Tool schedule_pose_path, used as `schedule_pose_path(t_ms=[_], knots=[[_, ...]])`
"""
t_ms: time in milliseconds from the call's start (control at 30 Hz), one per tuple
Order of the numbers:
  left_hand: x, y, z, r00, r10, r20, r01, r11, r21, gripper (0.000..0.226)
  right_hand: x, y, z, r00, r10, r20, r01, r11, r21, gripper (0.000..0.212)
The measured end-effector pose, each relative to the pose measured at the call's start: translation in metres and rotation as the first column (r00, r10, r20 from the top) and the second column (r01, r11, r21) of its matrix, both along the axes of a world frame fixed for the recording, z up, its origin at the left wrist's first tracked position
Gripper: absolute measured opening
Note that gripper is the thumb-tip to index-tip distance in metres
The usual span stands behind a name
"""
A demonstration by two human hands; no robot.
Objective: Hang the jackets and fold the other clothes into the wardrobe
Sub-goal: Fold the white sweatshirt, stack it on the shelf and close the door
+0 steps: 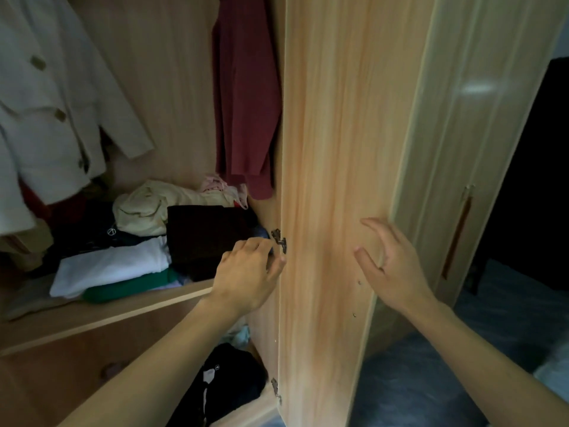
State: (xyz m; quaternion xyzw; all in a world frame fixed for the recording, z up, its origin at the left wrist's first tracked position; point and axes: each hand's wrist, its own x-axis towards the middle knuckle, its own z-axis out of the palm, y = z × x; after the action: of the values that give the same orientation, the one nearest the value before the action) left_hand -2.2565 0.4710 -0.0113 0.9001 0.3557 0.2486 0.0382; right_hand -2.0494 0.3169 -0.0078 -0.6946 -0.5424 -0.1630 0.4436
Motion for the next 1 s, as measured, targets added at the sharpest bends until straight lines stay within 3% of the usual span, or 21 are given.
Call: schedule_pose_path(t_ms=[133, 400, 533, 1000], knots=[[0.023, -0.01, 0.006, 1.0, 0.02, -0.018, -0.02, 1.0, 0.012, 0.041, 0.023, -0.012, 0.006, 0.995, -0.046, -0.093, 0.066, 0.972, 0.226, 0.041], [0.08, -0.031, 0.007, 0.999, 0.042, 0.007, -0.042, 0.999, -0.029, 0.047, 0.081, -0.003, 0.02, 0.92, 0.178, -0.349, -0.203, 0.979, -0.035, 0.072], [0.092, -0.045, -0.004, 1.0, 0.019, -0.005, -0.019, 0.999, -0.026, 0.05, 0.084, 0.003, 0.016, 0.852, 0.28, -0.443, -0.311, 0.951, 0.005, 0.075], [0.068, -0.064, -0.013, 0.999, 0.04, 0.005, -0.04, 0.999, -0.013, 0.058, 0.039, 0.037, 0.004, 0.796, 0.538, -0.277, -0.542, 0.838, 0.071, 0.069]])
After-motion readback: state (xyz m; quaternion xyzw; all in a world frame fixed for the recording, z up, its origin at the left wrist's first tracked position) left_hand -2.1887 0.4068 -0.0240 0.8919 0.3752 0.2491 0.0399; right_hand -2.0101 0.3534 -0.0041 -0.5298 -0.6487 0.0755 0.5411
